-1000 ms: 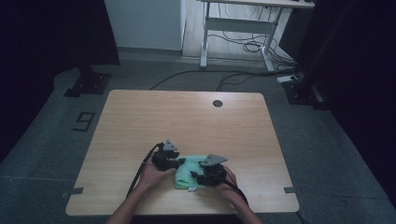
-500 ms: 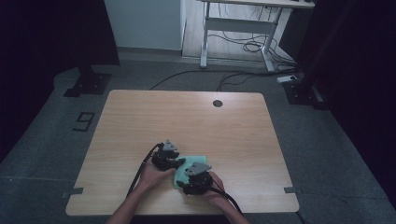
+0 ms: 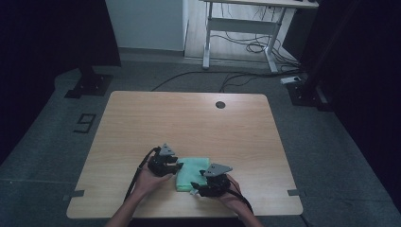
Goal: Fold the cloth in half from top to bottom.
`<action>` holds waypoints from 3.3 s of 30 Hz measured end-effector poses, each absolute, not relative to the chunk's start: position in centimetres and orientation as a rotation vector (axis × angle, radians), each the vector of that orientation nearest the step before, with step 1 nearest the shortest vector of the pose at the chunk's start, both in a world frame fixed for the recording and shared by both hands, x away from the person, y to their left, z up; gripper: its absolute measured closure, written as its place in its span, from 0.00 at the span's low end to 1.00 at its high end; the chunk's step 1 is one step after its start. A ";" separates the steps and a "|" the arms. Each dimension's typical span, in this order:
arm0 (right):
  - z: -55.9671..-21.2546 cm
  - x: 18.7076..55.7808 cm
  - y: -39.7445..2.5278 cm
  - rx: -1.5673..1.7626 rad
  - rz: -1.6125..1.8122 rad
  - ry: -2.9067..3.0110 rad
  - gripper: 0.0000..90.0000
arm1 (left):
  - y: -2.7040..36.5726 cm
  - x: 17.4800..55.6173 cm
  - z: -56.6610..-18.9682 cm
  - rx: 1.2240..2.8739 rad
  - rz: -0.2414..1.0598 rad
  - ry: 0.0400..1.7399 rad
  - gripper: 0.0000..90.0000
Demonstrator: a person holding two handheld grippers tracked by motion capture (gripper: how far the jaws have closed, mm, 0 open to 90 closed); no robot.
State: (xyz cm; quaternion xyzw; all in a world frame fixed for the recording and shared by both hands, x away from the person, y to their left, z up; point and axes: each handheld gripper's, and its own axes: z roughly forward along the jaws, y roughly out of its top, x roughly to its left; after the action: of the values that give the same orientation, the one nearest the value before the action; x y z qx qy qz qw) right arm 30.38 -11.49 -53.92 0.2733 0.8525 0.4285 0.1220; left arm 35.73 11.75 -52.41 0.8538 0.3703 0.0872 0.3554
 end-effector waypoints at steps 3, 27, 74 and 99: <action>-54.9 30.3 -11.2 0.789 1.186 2.498 0.45 | 11.4 36.2 -53.0 2.211 0.210 0.959 0.69; -55.0 35.6 -12.3 0.918 1.218 2.427 0.47 | 10.0 42.3 -53.4 2.165 0.229 0.998 0.68; -54.6 27.8 -23.3 1.063 1.345 2.188 0.43 | 17.6 28.5 -53.5 2.065 0.351 0.974 0.52; -54.9 27.9 -22.8 1.084 1.308 2.205 0.38 | 18.8 28.5 -54.0 2.039 0.363 1.029 0.48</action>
State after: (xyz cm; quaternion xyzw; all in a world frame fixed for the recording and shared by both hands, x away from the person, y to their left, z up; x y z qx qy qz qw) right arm 27.86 -22.84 -54.92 0.3831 0.7794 0.4625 0.1782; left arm 28.52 18.84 -54.00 0.8070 0.4074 0.1436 0.4028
